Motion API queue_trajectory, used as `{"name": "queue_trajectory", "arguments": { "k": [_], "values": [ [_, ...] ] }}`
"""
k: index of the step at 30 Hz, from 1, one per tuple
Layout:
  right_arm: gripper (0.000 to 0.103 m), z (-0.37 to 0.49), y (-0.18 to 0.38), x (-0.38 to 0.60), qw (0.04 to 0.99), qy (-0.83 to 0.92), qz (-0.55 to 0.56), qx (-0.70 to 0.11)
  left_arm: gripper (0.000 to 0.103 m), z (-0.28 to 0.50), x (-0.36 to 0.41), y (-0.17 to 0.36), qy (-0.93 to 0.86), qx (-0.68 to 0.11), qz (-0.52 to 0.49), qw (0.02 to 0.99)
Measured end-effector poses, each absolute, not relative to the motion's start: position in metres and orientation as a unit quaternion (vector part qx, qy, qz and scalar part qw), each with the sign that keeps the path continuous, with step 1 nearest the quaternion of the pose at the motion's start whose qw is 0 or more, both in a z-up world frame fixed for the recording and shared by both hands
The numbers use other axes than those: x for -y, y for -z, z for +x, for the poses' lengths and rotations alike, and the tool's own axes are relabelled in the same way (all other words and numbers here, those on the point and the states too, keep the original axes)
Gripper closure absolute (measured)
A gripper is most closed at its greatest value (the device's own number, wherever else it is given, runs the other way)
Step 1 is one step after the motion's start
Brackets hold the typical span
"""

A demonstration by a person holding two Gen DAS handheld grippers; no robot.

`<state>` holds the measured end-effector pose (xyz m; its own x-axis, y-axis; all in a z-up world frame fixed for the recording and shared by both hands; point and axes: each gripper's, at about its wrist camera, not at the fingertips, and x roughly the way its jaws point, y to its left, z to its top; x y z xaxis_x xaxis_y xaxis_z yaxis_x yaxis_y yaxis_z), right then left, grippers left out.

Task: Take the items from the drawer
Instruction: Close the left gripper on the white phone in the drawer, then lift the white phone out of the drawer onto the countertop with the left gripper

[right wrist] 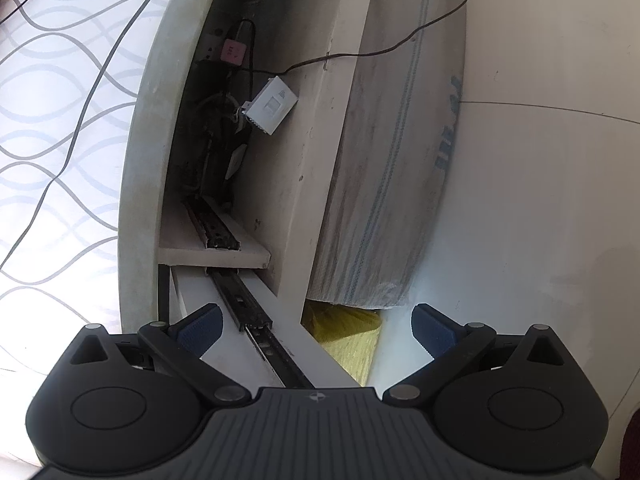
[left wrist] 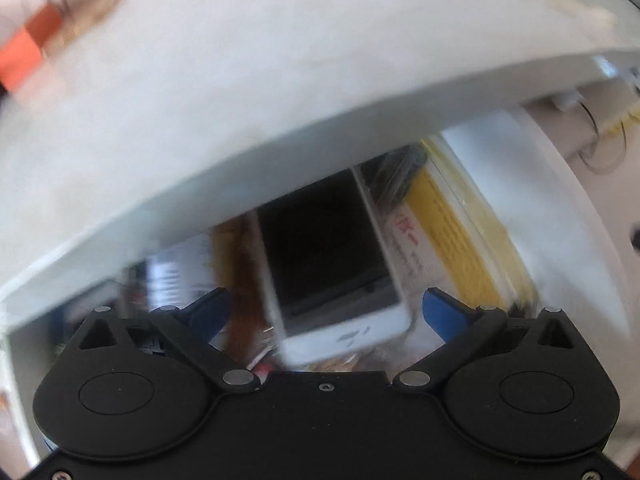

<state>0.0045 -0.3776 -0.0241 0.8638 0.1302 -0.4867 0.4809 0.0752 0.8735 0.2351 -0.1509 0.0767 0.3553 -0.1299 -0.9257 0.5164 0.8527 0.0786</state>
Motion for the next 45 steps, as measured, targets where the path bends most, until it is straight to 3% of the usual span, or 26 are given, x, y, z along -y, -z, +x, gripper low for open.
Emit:
{"name": "queue_trajectory", "arguments": {
  "k": [13, 16, 30, 38, 45],
  "values": [
    [0.0, 0.005, 0.029, 0.382, 0.69, 0.129, 0.674, -0.228, 0.001, 0.268, 0.16, -0.059, 0.131, -0.544, 0.14, 0.817],
    [0.0, 0.005, 0.03, 0.382, 0.69, 0.13, 0.674, -0.229, 0.019, 0.269, 0.151, -0.066, 0.136, -0.541, 0.121, 0.821],
    [0.0, 0.001, 0.027, 0.384, 0.697, 0.149, 0.667, -0.218, 0.02, 0.228, 0.109, -0.112, 0.213, -0.544, 0.136, 0.8],
    [0.0, -0.006, 0.0, 0.401, 0.733, 0.185, 0.633, -0.163, 0.02, 0.183, 0.079, -0.168, 0.258, -0.515, 0.13, 0.807],
    [0.0, 0.003, -0.036, 0.404, 0.762, 0.168, 0.617, -0.1, 0.02, 0.17, 0.076, -0.196, 0.305, -0.489, 0.056, 0.815]
  ]
}}
